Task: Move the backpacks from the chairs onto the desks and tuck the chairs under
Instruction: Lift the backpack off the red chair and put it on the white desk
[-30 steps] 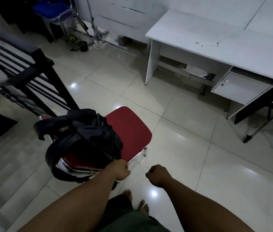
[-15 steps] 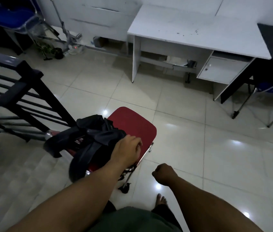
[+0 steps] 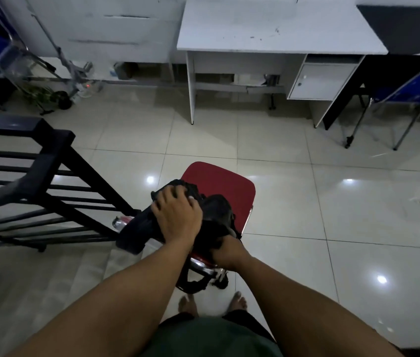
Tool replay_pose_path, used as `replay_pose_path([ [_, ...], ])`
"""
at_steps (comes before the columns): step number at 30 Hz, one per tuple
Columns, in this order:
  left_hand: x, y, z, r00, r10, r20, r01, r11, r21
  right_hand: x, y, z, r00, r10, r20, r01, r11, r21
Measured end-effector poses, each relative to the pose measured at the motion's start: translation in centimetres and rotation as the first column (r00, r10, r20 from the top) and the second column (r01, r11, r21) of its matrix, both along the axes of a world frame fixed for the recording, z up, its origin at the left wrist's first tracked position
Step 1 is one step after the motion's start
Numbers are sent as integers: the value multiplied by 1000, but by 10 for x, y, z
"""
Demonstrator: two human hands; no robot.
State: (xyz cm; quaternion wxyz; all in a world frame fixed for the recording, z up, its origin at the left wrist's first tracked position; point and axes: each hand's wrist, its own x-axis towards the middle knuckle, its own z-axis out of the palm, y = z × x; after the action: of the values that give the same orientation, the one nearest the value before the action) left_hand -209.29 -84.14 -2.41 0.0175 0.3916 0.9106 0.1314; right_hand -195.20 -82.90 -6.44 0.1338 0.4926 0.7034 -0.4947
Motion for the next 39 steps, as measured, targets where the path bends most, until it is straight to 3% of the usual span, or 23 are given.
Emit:
replay_pose_path([
  [3,-30,-3,4,960,266,87,-243,947,-208,-14,5,23,980,-154,-126,129,974,-186],
  [6,-54,-12,5,907,390,158,-298,860,-414,-26,7,42,960,-227,-166,143,901,-409],
  [10,-67,-21,8,950,291,113,-227,893,-388,-29,5,39,938,-300,-171,158,813,-560],
  [15,-83,-25,11,987,83,140,-50,972,-229,-22,9,40,839,-503,-209,177,615,-769],
  [17,-89,-22,11,996,-17,86,36,975,-221,-22,12,39,834,-513,-206,170,593,-787],
  [21,-96,-13,8,982,-190,22,189,948,-255,-22,13,35,836,-529,-147,271,630,-728],
  [26,-96,2,6,960,-278,21,274,927,-256,-18,23,39,750,-655,-90,466,620,-632],
  [28,-95,8,4,954,-298,24,293,918,-267,-18,31,44,763,-634,-129,506,708,-493],
  [32,-95,23,0,930,-362,57,364,895,-257,-19,46,42,861,-468,-197,467,883,-57],
  [35,-99,35,-4,902,-400,162,430,864,-262,-17,51,34,924,-376,-76,383,906,180],
  [39,-102,43,-9,903,-384,194,426,864,-268,-21,51,27,914,-402,-45,401,885,236],
])
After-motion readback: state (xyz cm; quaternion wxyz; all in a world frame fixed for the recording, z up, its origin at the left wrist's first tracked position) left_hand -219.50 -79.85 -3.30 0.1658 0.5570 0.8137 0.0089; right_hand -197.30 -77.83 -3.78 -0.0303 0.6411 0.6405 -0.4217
